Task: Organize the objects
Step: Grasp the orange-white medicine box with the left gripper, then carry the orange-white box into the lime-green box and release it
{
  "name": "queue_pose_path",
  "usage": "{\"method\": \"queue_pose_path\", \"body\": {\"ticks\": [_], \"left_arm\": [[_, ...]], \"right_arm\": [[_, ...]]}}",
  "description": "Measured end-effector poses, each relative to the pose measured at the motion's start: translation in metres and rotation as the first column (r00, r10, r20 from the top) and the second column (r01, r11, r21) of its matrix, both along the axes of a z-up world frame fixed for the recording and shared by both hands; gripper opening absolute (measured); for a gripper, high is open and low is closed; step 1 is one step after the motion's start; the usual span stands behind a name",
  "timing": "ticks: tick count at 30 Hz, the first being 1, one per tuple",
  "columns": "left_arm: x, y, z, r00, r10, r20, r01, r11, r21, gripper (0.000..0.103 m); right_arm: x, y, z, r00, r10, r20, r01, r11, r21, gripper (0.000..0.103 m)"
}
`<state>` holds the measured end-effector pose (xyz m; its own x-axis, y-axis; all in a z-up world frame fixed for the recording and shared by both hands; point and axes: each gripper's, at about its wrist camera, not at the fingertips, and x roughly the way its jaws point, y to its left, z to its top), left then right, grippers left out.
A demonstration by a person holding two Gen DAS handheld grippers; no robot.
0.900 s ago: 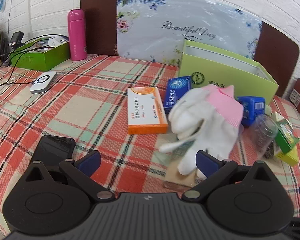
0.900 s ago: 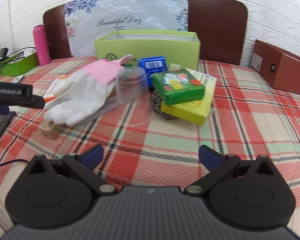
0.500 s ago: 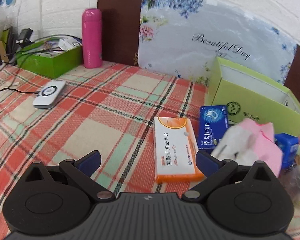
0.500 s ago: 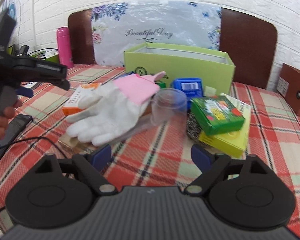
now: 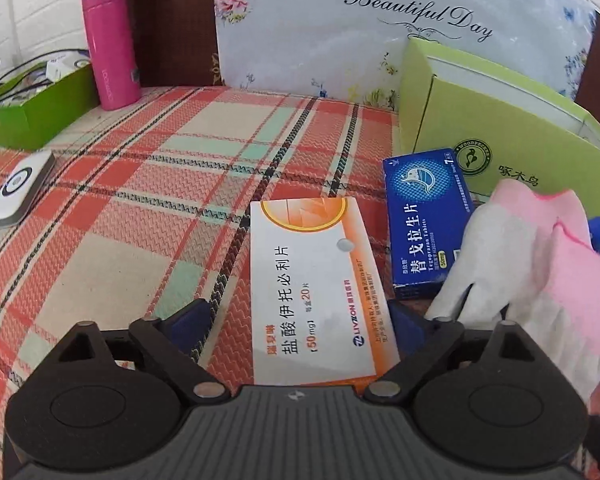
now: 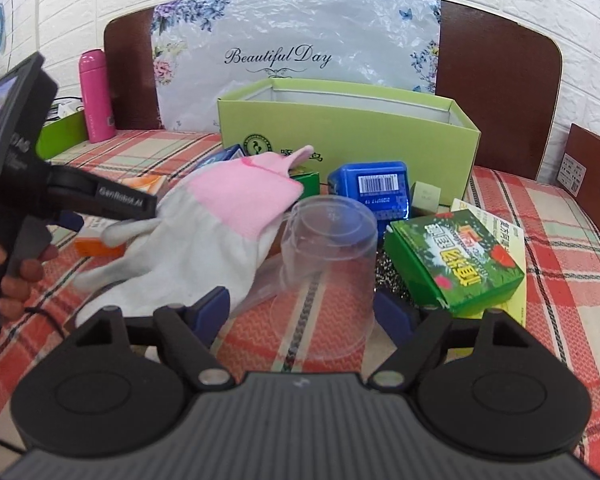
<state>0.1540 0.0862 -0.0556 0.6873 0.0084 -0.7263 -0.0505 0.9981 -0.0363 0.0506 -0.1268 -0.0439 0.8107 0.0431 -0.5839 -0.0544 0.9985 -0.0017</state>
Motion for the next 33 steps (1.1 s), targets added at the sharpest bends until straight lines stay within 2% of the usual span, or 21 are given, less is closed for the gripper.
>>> {"method": "queue_pose_path", "body": {"ticks": [1,2,3,6,7,8,9,16,24,29,33], "left_arm": [[-0.001,0.001,0.001,1.000,-0.006,0.000,0.006,1.000,-0.004,0.092],[-0.001,0.002,0.001,1.000,-0.009,-0.002,0.009,1.000,-0.005,0.092],[-0.001,0.002,0.001,1.000,-0.009,-0.002,0.009,1.000,-0.004,0.092],[0.001,0.001,0.002,1.000,-0.005,-0.007,0.005,1.000,0.007,0.092],[0.000,0.001,0.003,1.000,-0.008,-0.004,0.008,1.000,0.006,0.087],[-0.001,0.000,0.004,1.000,-0.013,0.002,0.013,1.000,0.004,0.076],[-0.002,-0.001,0.006,1.000,-0.019,0.006,0.019,1.000,0.002,0.070],[-0.019,-0.003,0.016,1.000,-0.015,0.012,0.015,1.000,-0.016,0.069],[-0.040,-0.015,0.063,0.990,-0.056,0.127,0.058,0.998,-0.010,0.069],[-0.039,-0.029,0.089,0.978,-0.108,0.178,0.120,0.991,-0.060,0.069],[-0.026,-0.046,0.109,0.966,-0.149,0.213,0.172,0.980,-0.096,0.069]], "right_arm": [[0.002,-0.001,-0.001,1.000,-0.006,-0.004,0.006,1.000,0.000,0.070],[0.003,-0.002,-0.002,1.000,-0.011,-0.008,0.011,1.000,0.004,0.055],[0.003,-0.004,-0.003,1.000,-0.013,-0.015,0.013,1.000,0.014,0.050],[-0.002,-0.005,-0.002,1.000,-0.004,-0.009,0.004,1.000,0.016,0.049],[-0.005,-0.004,-0.001,1.000,-0.004,-0.004,0.004,1.000,0.013,0.049],[-0.008,-0.005,0.001,1.000,-0.004,0.000,0.004,1.000,0.013,0.049],[-0.011,-0.005,0.002,1.000,-0.001,0.004,0.001,1.000,0.019,0.049],[-0.037,-0.007,0.022,0.999,0.031,0.043,-0.033,0.999,0.042,0.049],[-0.056,-0.015,0.048,0.991,0.054,0.120,-0.068,0.991,0.113,0.049],[-0.046,-0.030,0.066,0.983,0.052,0.178,-0.081,0.984,0.160,0.049],[-0.026,-0.046,0.077,0.975,0.030,0.219,-0.061,0.989,0.138,0.049]]}}
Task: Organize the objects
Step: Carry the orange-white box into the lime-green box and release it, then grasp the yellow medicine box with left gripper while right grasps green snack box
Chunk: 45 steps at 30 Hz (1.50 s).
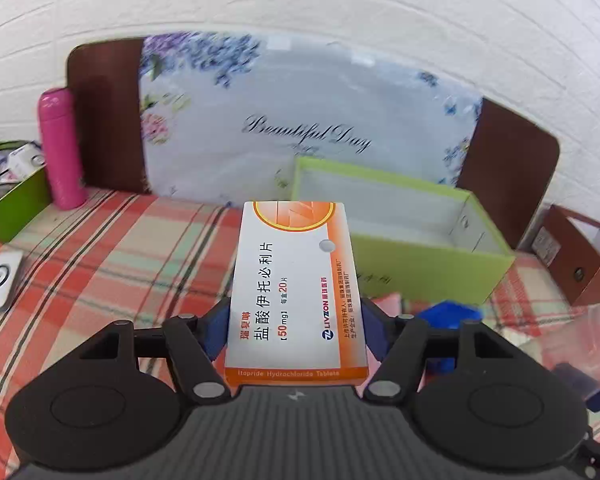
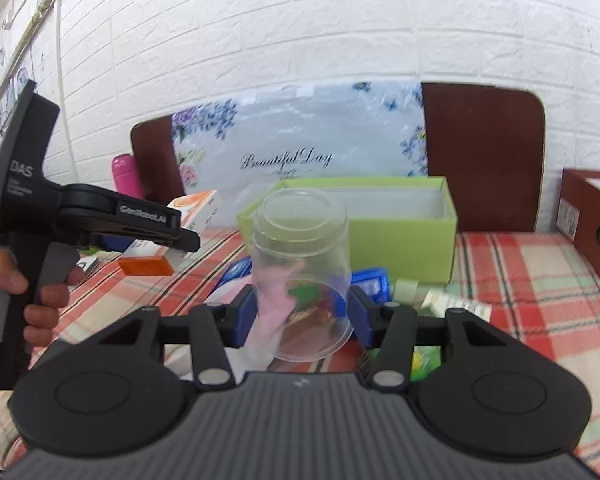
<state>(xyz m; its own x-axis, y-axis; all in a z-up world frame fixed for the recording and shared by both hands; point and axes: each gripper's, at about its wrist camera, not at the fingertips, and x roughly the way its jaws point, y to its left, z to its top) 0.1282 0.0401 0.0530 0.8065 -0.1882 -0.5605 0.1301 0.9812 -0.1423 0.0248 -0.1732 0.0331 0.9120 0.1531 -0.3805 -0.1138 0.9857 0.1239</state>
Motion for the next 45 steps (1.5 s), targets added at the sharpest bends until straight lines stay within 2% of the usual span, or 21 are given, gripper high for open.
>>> {"method": "queue_pose_path", "body": {"ticks": [6,11,16,20,21,22,23,24,25,29,33,39,45], "left_arm": [[0.037,-0.030,0.018,0.999,-0.015,0.052,0.015,1.000,-0.002,0.069],[0.083,-0.043,0.023,0.998,0.014,0.057,-0.011,0.998,-0.058,0.069],[0.124,-0.055,0.012,0.998,0.035,0.049,-0.034,0.999,-0.028,0.069],[0.147,-0.058,-0.006,0.999,0.044,0.023,-0.043,0.999,-0.025,0.069],[0.150,-0.058,-0.011,0.998,0.048,0.032,-0.047,0.998,-0.033,0.070],[0.151,-0.058,-0.015,0.998,0.053,0.044,-0.052,0.998,-0.033,0.080],[0.154,-0.059,-0.018,0.998,0.057,0.032,-0.057,0.998,-0.010,0.094],[0.156,-0.060,-0.020,0.998,0.067,0.013,-0.068,0.997,0.021,0.095],[0.156,-0.060,-0.023,0.997,0.072,0.004,-0.072,0.996,0.043,0.095],[0.142,-0.051,-0.025,0.999,0.046,0.018,-0.046,0.999,0.020,0.095],[0.119,-0.047,-0.013,0.998,0.034,0.048,-0.035,0.999,0.011,0.095],[0.074,-0.043,0.023,0.988,0.032,0.154,-0.031,0.999,-0.014,0.095],[0.020,-0.039,0.052,0.981,0.002,0.194,0.005,0.999,-0.036,0.095]], "right_arm": [[0.050,-0.028,0.007,0.997,-0.063,0.037,0.064,0.998,-0.028,0.049],[0.108,-0.050,0.006,0.993,-0.113,0.019,0.114,0.993,-0.037,0.049],[0.157,-0.061,0.000,0.988,-0.152,0.007,0.153,0.985,-0.077,0.049],[0.186,-0.061,-0.018,0.985,-0.169,-0.023,0.165,0.981,-0.105,0.050],[0.192,-0.059,-0.023,0.986,-0.168,-0.023,0.165,0.980,-0.114,0.052],[0.196,-0.058,-0.029,0.987,-0.159,-0.023,0.155,0.980,-0.124,0.059],[0.200,-0.056,-0.034,0.989,-0.147,-0.035,0.141,0.980,-0.143,0.077],[0.201,-0.054,-0.038,0.988,-0.144,-0.054,0.134,0.978,-0.161,0.087],[0.200,-0.052,-0.041,0.988,-0.145,-0.058,0.134,0.976,-0.169,0.097],[0.181,-0.049,-0.036,0.989,-0.147,0.000,0.145,0.974,-0.176,0.103],[0.157,-0.046,-0.023,0.988,-0.151,0.046,0.157,0.966,-0.207,0.103],[0.126,-0.045,0.008,0.979,-0.137,0.154,0.173,0.951,-0.257,0.103],[0.068,-0.052,0.040,0.962,-0.147,0.228,0.198,0.956,-0.218,0.103]]}}
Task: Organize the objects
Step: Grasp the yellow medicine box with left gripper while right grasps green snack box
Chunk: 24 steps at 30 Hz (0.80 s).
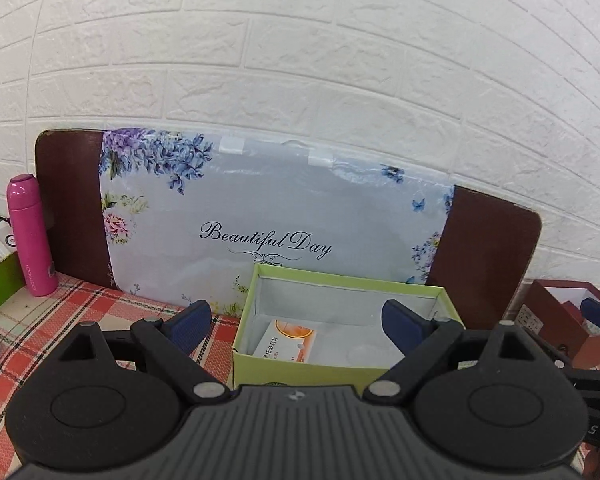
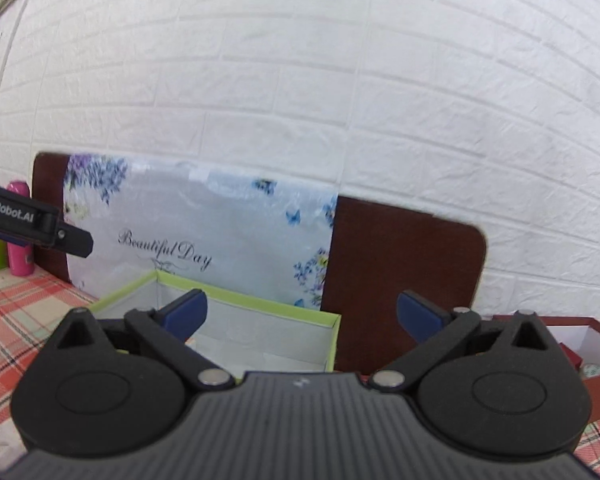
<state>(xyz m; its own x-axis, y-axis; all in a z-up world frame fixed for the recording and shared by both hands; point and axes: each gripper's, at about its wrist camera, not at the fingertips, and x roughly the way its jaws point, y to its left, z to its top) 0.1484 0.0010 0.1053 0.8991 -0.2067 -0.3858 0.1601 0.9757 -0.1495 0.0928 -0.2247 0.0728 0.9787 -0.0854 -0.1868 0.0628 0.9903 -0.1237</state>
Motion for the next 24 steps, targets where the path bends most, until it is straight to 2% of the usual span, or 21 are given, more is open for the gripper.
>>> {"method": "queue_pose_path", "body": {"ticks": [4,7,12,15,19,24], "left_arm": [[-0.045,0.001,0.003,1.000,-0.030,0.003,0.030,1.000,-0.003,0.095],[-0.078,-0.001,-0.006,0.999,-0.043,-0.007,0.043,0.999,0.002,0.095],[-0.119,-0.005,-0.037,0.995,-0.069,-0.072,0.068,0.997,-0.019,0.095],[-0.137,-0.007,-0.062,0.993,-0.060,-0.101,0.058,0.998,-0.024,0.095],[-0.145,-0.010,-0.094,0.983,-0.056,-0.174,0.056,0.998,-0.006,0.095],[-0.138,-0.021,-0.113,0.966,-0.067,-0.250,0.070,0.998,0.003,0.095]], "right_arm": [[-0.053,-0.004,0.008,1.000,0.020,0.020,-0.020,0.999,0.035,0.103],[-0.092,-0.006,0.004,0.999,0.032,0.019,-0.033,0.997,0.066,0.103],[-0.140,-0.007,-0.030,0.995,0.048,-0.084,-0.036,0.990,0.134,0.103],[-0.155,-0.009,-0.063,0.982,0.053,-0.179,-0.018,0.981,0.194,0.103],[-0.162,-0.005,-0.101,0.955,0.045,-0.293,0.019,0.977,0.211,0.103],[-0.158,0.005,-0.125,0.933,0.066,-0.353,0.007,0.979,0.202,0.103]]}}
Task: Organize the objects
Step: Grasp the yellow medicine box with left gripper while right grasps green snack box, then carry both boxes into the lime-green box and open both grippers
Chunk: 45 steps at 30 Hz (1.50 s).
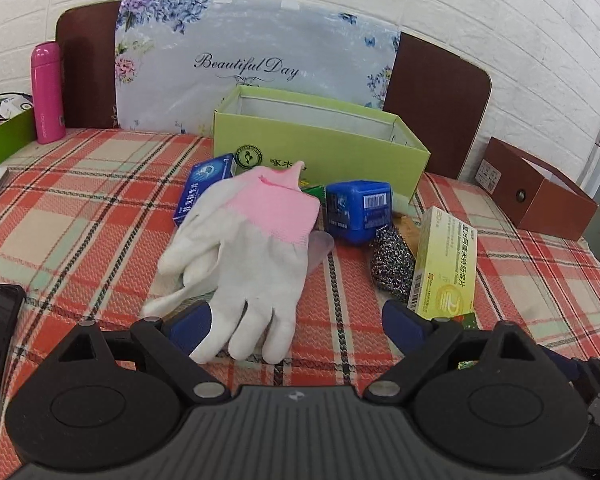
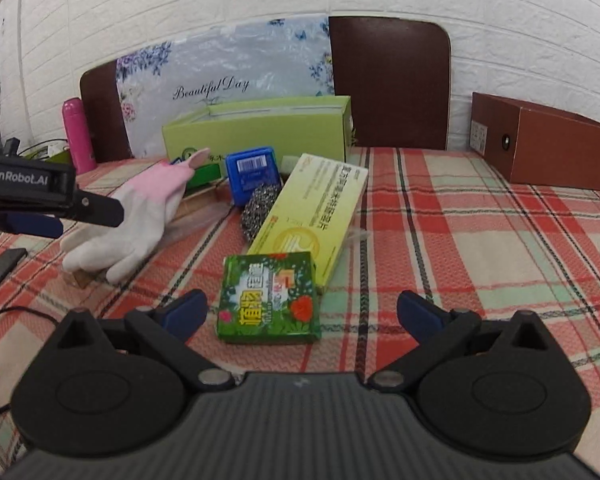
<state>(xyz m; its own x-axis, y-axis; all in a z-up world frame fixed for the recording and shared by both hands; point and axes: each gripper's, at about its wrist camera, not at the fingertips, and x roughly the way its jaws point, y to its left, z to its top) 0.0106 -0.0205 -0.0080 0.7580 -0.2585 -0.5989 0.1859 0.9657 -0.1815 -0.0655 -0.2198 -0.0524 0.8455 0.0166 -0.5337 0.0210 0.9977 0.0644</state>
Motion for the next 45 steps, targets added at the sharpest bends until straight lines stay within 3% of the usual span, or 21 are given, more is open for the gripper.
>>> {"method": "queue_pose_path", "body": {"ticks": [9,12,13,14,20,26,32,33,35,37,41,45], "left_arm": [[0.024,-0.036,0.002,0.994,-0.107,-0.015,0.107,0.994,-0.001,0.095],[0.036,-0.047,0.004,0.988,-0.150,-0.026,0.150,0.989,-0.021,0.095],[0.041,-0.053,0.004,0.985,-0.170,-0.032,0.170,0.985,-0.023,0.095],[0.045,-0.059,0.005,0.981,-0.190,-0.038,0.189,0.982,-0.021,0.095],[0.068,-0.107,-0.002,0.961,-0.270,-0.058,0.271,0.963,0.011,0.095],[0.081,-0.142,-0.019,0.942,-0.315,-0.118,0.319,0.948,0.018,0.095],[0.082,-0.161,-0.023,0.945,-0.319,-0.076,0.327,0.933,0.150,0.095],[0.081,-0.163,-0.024,0.942,-0.328,-0.074,0.336,0.924,0.180,0.093],[0.076,-0.165,-0.026,0.935,-0.349,-0.066,0.354,0.901,0.250,0.071],[0.075,-0.155,-0.024,0.933,-0.349,-0.085,0.359,0.904,0.234,0.070],[0.063,-0.118,-0.009,0.935,-0.336,-0.114,0.349,0.929,0.121,0.070],[0.035,-0.080,-0.003,0.929,-0.353,-0.109,0.364,0.926,0.104,0.070]], "right_arm": [[0.029,0.010,-0.011,0.998,0.063,-0.024,-0.064,0.997,-0.035,0.097],[0.041,0.007,-0.019,0.995,0.079,-0.058,-0.080,0.997,-0.018,0.082],[0.044,0.005,-0.021,0.993,0.092,-0.072,-0.092,0.996,-0.002,0.066],[0.044,0.001,-0.023,0.992,0.098,-0.080,-0.097,0.995,0.018,0.062],[0.033,-0.029,-0.022,0.991,0.098,-0.094,-0.094,0.994,0.051,0.061],[0.012,-0.068,-0.022,0.991,-0.013,-0.132,0.015,1.000,0.016,0.061],[0.010,-0.083,-0.018,0.985,-0.059,-0.162,0.063,0.998,0.024,0.061],[0.011,-0.081,-0.016,0.985,-0.060,-0.164,0.065,0.998,0.020,0.061],[0.015,-0.080,-0.014,0.985,-0.054,-0.161,0.059,0.998,0.026,0.061],[0.016,-0.077,-0.010,0.988,-0.045,-0.149,0.050,0.998,0.033,0.061],[0.014,-0.063,-0.006,0.993,-0.029,-0.112,0.033,0.999,0.028,0.061],[0.015,-0.041,-0.013,0.995,-0.010,-0.096,0.014,0.999,0.034,0.061]]}}
